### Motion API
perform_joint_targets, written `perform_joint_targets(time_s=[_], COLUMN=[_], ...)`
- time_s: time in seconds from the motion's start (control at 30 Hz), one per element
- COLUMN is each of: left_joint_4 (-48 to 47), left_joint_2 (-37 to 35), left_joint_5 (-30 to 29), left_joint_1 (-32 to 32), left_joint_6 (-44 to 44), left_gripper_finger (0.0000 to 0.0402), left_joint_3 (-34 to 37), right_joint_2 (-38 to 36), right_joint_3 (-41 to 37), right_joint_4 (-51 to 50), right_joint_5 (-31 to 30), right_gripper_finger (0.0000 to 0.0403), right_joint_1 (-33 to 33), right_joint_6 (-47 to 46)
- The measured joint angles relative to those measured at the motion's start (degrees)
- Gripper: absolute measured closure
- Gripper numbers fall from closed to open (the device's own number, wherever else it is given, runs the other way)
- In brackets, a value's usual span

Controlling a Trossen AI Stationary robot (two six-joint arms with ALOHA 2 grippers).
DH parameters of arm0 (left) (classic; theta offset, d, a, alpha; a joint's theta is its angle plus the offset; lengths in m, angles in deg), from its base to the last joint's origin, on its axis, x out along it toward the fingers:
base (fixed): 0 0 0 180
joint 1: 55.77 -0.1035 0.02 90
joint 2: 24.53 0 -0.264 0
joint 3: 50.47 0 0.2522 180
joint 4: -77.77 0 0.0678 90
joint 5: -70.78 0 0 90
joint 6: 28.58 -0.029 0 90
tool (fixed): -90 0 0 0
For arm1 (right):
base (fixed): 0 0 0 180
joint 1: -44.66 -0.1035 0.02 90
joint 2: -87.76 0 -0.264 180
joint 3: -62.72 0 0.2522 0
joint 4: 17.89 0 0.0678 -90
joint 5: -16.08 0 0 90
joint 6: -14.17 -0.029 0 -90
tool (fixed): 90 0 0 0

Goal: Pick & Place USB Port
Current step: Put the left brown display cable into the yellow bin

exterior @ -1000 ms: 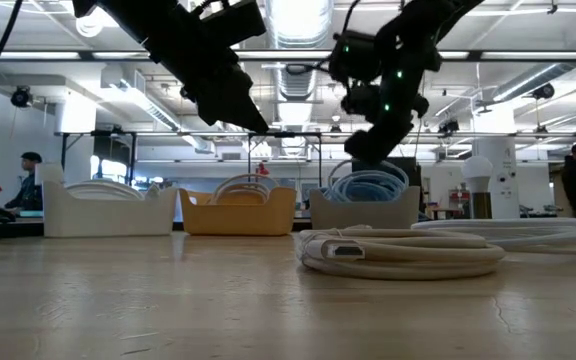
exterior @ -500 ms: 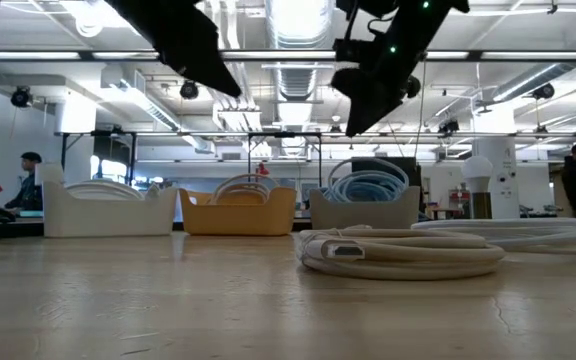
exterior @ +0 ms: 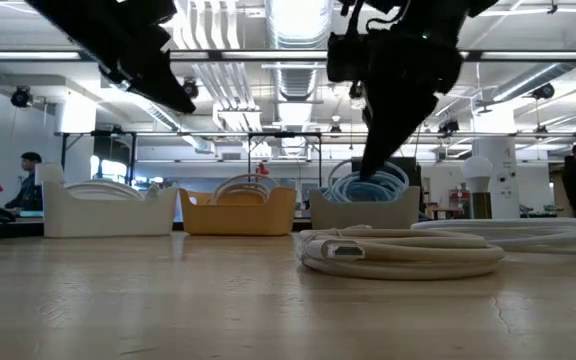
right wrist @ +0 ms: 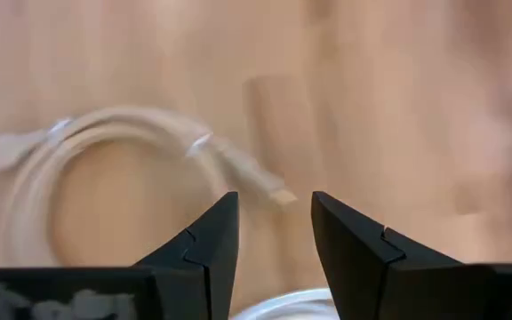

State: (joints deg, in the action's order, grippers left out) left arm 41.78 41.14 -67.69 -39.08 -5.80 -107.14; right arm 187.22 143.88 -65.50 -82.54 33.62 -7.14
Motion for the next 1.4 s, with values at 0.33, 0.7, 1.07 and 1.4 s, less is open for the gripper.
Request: perform_joint_targets(time_s=[0.33,0.7,1.07,1.4], left_joint_4=[10.9,11.1,11.0,10.8], left_joint_2=[-4.0,-4.0,-4.0,-4.0], left_joint_5=[1.1,1.1,1.1,1.1], left_joint_1=[0.0,0.0,0.0,0.0], left_joint_6=[-5.3,-5.4,-5.5,-6.3], left_gripper_finger=[0.028,0.028,0.028,0.028], left_joint_3=[6.2,6.6,6.6,6.6], right_joint_2=[8.1,13.4,12.2,8.5], right_joint_3=[0.0,2.2,6.1,12.1], right_joint_4=[0.0,-1.4,-3.8,-4.7], right_joint_5=[7.6,6.8,7.1,-4.8], right_gripper_finger=[0.0266,0.028,0.0373,0.0363], right_joint_1=[-0.4,-0.3,-0.3,0.9], right_joint_6=[-7.6,-6.2,-4.7,2.9])
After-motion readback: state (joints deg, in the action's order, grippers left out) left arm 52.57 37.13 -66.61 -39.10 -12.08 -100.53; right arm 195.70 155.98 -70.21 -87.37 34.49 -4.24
